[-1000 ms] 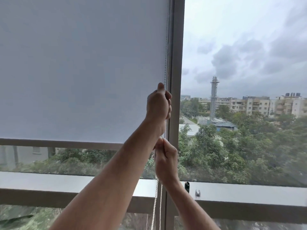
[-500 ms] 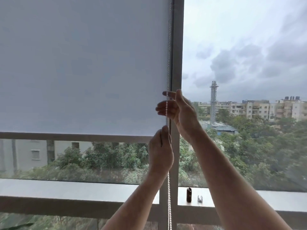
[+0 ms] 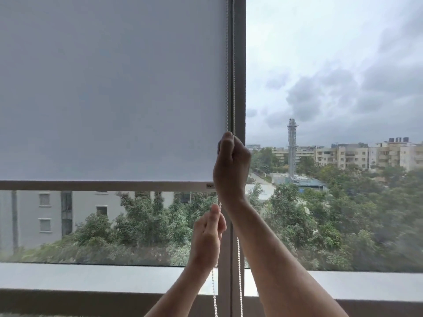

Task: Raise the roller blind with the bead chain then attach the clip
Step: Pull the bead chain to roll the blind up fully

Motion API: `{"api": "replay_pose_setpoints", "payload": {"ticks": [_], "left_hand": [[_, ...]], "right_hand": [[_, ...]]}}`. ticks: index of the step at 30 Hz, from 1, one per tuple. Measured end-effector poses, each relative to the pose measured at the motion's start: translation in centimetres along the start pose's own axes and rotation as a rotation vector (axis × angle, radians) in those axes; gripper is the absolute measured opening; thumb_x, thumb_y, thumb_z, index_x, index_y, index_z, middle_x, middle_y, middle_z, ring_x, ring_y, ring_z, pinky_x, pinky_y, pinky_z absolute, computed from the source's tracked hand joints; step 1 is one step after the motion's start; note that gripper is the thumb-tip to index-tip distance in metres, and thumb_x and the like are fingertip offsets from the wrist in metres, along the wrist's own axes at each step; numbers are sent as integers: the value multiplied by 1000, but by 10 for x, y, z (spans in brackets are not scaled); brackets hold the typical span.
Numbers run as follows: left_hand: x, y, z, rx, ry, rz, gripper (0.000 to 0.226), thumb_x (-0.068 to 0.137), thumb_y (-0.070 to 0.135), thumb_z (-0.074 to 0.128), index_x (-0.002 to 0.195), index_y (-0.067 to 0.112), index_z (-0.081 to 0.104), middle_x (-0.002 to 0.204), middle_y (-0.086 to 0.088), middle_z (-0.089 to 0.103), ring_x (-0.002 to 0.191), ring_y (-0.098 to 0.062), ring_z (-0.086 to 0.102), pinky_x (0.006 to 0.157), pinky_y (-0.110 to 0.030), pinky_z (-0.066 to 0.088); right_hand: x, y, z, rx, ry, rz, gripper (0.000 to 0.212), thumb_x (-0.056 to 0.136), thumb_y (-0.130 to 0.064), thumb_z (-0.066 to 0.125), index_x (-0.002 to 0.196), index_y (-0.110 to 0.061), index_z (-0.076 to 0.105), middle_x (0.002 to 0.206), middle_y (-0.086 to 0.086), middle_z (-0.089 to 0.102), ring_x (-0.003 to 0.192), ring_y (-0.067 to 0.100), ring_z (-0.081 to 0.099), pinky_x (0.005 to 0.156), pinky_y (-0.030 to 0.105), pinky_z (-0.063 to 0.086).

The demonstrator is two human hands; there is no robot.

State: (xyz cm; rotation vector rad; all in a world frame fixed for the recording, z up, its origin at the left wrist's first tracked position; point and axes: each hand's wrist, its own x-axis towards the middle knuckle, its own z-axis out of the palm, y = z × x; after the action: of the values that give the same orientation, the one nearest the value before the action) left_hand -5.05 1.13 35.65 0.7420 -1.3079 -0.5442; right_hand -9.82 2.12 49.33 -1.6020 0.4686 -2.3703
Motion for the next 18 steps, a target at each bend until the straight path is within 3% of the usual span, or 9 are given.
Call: {"api": "replay_pose_setpoints", "payload": {"ticks": [3,5,7,8,10,13,15,18], "left_hand": [[20,4,-13,109,20,-111,60,93,70,21,71,30,61,53,10,58,44,-2,53,44,-13,39],[37,16,-19,125,0,-151,61,92,70,17,102,35,66,84,15,72,77,5,67,62,-10,48],[54,35,-17,144,18,-97,75,91,72,18,126,21,59,109,-2,70,99,-11,66,79,-26,53],[60,49,-15,130,47,-61,78,90,72,19,129,16,57,111,-6,68,101,-18,65,85,-34,53],[70,78,-6,29,59,-1,68,94,67,23,121,15,58,103,-8,69,96,-22,67,84,-38,53],[85,122,8,-285,-124,-37,54,100,54,29,114,12,60,83,-8,71,77,-22,69,68,-35,57],[88,142,21,-355,-186,-39,46,103,45,34,106,10,63,61,0,59,52,-12,55,46,-24,45],[81,144,39,-284,-88,-48,33,105,27,40,83,11,60,51,6,38,38,-7,30,35,-20,21]], "right_hand": [[-26,14,-12,-46,-32,9,40,94,-28,38,56,-19,38,46,-8,29,42,4,22,40,26,19],[-45,24,-20,-75,-45,38,40,93,-33,38,55,-19,38,45,-11,32,40,3,26,39,22,21],[-61,34,-27,-87,-44,56,38,93,-33,38,55,-25,37,45,-10,37,40,2,28,40,17,22],[-67,38,-31,-95,-40,56,39,93,-33,38,55,-25,36,46,-10,38,41,2,28,40,18,22],[-77,45,-37,-123,-41,54,39,94,-33,38,56,-23,36,48,-8,36,43,3,26,39,25,21],[-91,53,-42,-183,-51,48,38,96,-33,37,58,-27,34,48,-7,33,43,3,25,40,32,20],[-101,58,-48,-202,-52,66,40,96,-35,37,59,-23,32,47,-5,32,43,4,24,39,34,21],[-114,68,-57,-126,-74,140,42,95,-40,38,59,-21,34,46,-5,31,43,7,26,40,30,20]]}}
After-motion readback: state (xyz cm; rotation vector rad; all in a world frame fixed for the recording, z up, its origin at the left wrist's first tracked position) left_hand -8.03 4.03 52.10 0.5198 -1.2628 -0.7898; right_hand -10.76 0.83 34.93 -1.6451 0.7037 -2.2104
